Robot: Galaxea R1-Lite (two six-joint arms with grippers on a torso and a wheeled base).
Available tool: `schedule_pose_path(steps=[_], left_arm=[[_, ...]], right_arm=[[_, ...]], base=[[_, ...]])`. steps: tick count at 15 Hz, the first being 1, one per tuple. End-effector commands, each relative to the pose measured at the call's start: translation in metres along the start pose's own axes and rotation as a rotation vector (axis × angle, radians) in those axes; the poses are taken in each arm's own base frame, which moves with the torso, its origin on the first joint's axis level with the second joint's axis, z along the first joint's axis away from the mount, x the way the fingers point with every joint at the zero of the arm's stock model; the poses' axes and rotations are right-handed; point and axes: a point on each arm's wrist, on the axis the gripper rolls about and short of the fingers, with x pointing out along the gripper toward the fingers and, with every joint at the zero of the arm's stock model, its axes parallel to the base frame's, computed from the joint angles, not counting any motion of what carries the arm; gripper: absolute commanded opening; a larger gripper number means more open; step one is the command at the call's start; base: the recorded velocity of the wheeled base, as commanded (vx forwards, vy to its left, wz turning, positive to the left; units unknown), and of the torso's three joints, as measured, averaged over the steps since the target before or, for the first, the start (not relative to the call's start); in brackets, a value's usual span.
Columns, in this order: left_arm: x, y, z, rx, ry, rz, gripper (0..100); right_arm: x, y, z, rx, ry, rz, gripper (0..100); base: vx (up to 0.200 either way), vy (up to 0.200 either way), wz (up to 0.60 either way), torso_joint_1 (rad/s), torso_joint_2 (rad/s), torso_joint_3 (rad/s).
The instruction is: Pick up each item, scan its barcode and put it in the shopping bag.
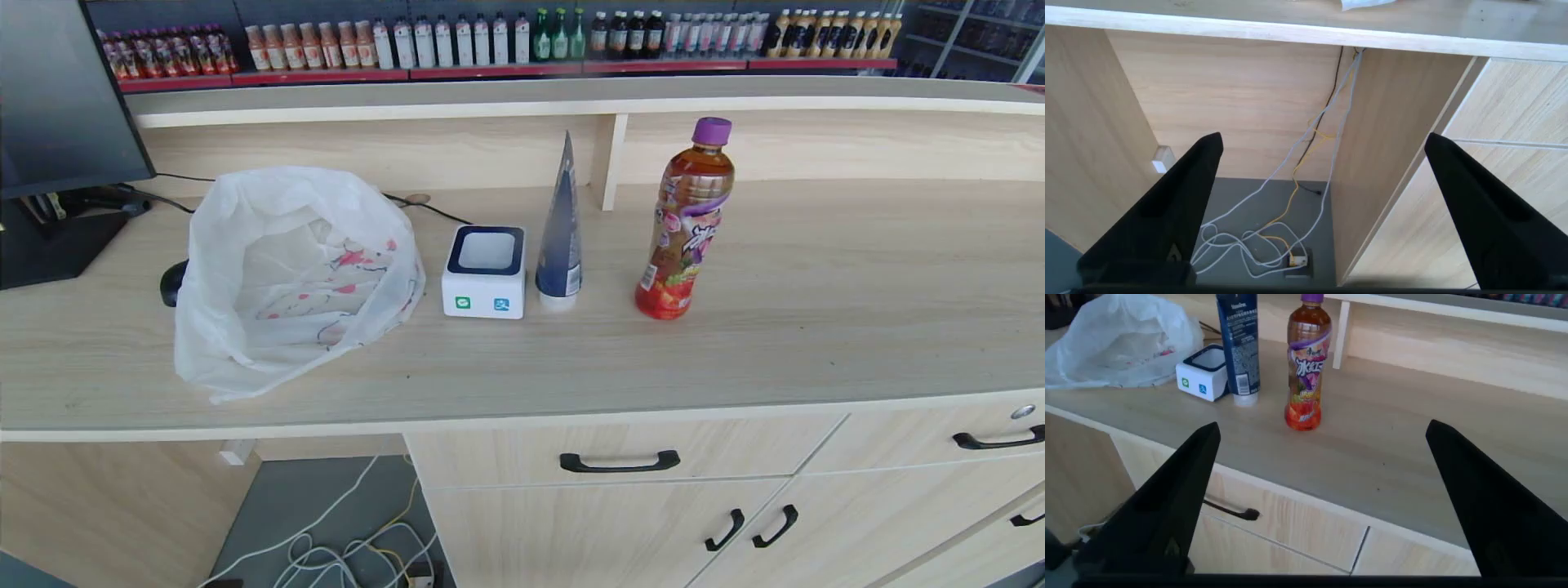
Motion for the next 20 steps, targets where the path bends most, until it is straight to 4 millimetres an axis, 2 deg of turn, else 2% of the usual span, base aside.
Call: schedule_pose_path(steps=[1, 6, 8, 15, 20], left_arm=[[0.0, 0.0, 0.0, 0.0, 0.0, 0.001, 100], [0.0, 0.0, 0.0, 0.0, 0.0, 0.0, 100], [0.0, 0.0, 0.0, 0.0, 0.0, 0.001, 100], [0.0, 0.0, 0.0, 0.0, 0.0, 0.0, 100], [0.0, 0.0, 0.0, 0.0, 0.0, 0.001, 100]], right_arm=[[0.063, 0.008, 0.004, -0.028, 0.026, 0.178, 100], [0.093, 0.036, 0.023, 0.043, 0.04, 0.151, 100], [0.094, 0.047, 0.024, 0.061, 0.051, 0.169, 100], [0.1, 0.049, 0.021, 0.065, 0.086, 0.054, 100], [0.123, 0.061, 0.011, 0.075, 0.114, 0.022, 100]], base=[[0.0, 0.0, 0.0, 0.0, 0.0, 0.0], [0.0, 0.0, 0.0, 0.0, 0.0, 0.0], [0.0, 0.0, 0.0, 0.0, 0.0, 0.0], [0.0, 0.0, 0.0, 0.0, 0.0, 0.0], [0.0, 0.0, 0.0, 0.0, 0.0, 0.0]])
